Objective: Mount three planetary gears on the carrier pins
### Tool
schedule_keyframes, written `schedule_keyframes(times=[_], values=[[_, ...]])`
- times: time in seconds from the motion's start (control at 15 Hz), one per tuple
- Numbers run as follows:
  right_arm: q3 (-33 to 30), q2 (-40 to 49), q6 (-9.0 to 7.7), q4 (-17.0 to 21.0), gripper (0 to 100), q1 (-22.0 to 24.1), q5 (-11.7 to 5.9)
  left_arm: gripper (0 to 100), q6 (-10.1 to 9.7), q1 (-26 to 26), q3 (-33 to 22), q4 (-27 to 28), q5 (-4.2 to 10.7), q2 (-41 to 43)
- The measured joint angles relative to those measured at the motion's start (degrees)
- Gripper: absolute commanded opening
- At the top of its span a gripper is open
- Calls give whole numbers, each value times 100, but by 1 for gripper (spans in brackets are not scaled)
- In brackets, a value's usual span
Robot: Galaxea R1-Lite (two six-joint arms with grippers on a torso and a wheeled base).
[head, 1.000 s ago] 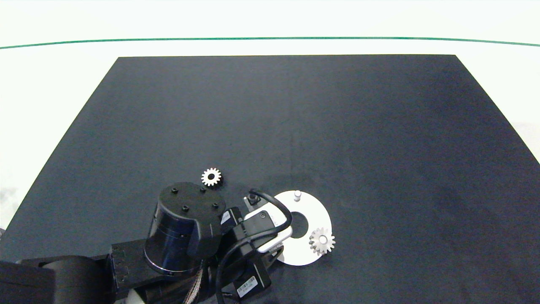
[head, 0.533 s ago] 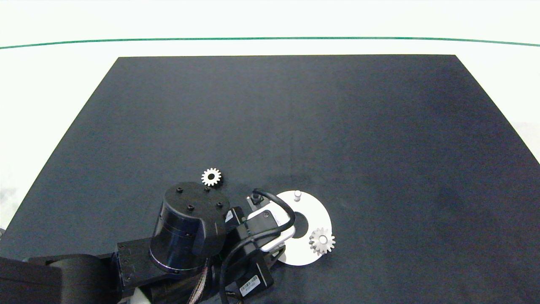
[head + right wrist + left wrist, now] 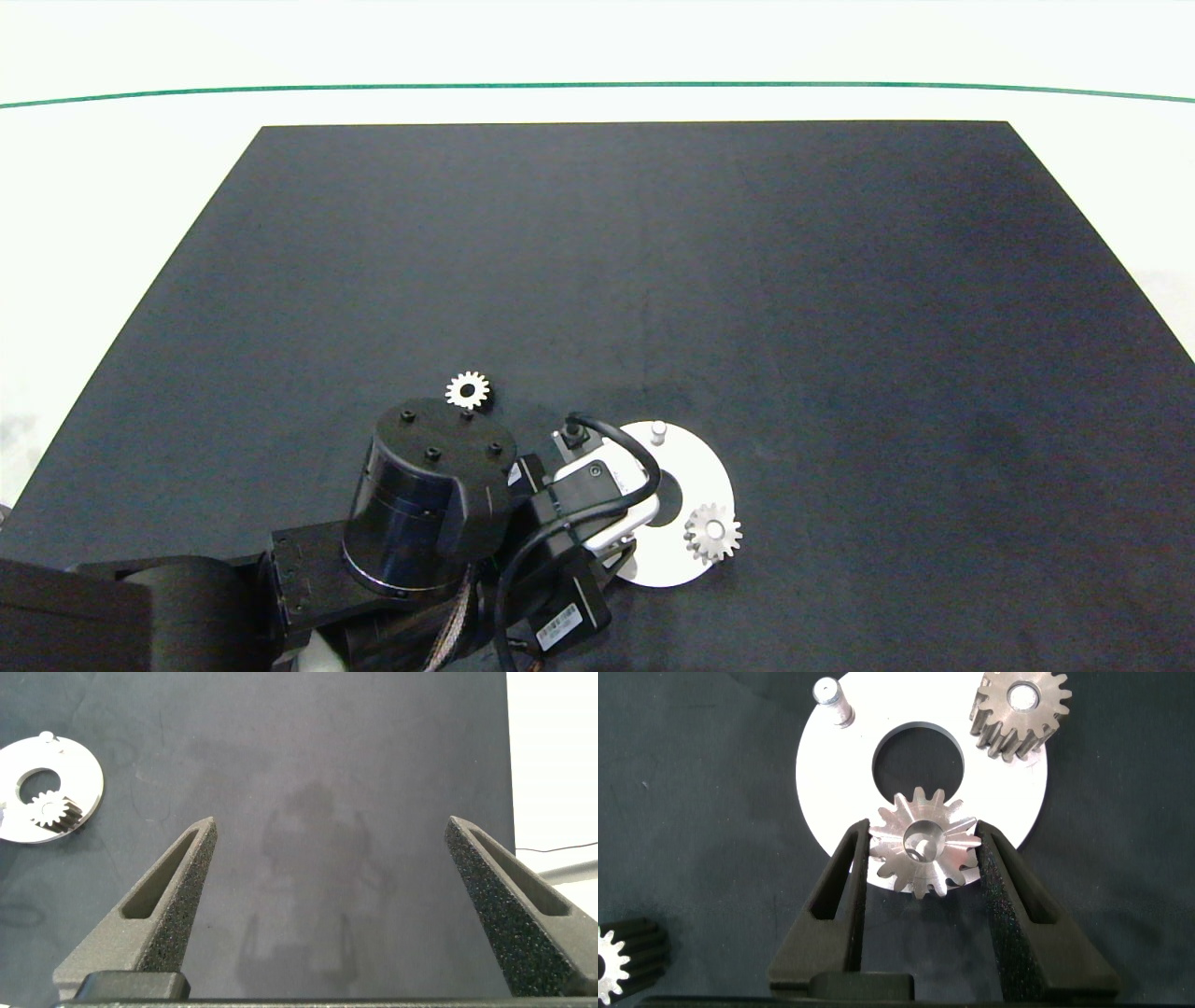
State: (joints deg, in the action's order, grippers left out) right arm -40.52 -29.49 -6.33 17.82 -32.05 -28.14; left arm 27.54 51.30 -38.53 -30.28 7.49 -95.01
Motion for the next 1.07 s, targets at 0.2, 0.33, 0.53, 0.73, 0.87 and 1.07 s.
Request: schedule_keyframes(times=[0.2, 0.33, 0.53, 0.73, 0.87, 1.07], values=[[1, 0, 22, 0, 100, 0, 0, 4, 7, -6, -33, 10, 1, 50], [1, 0, 22, -5, 100, 0, 0, 4, 0, -6, -33, 13, 1, 100], [-2, 0, 24, -7, 100, 0, -2, 4, -12, -6, 26, 13, 1, 160], [-38, 0, 22, -7, 100, 0, 0, 4, -30, -6, 168, 5, 0, 199], [-43, 0, 22, -7, 100, 0, 0, 4, -34, -6, 216, 0, 1, 205], [-44, 0, 24, -7, 100, 0, -2, 4, -43, -26, 224, -11, 1, 202]])
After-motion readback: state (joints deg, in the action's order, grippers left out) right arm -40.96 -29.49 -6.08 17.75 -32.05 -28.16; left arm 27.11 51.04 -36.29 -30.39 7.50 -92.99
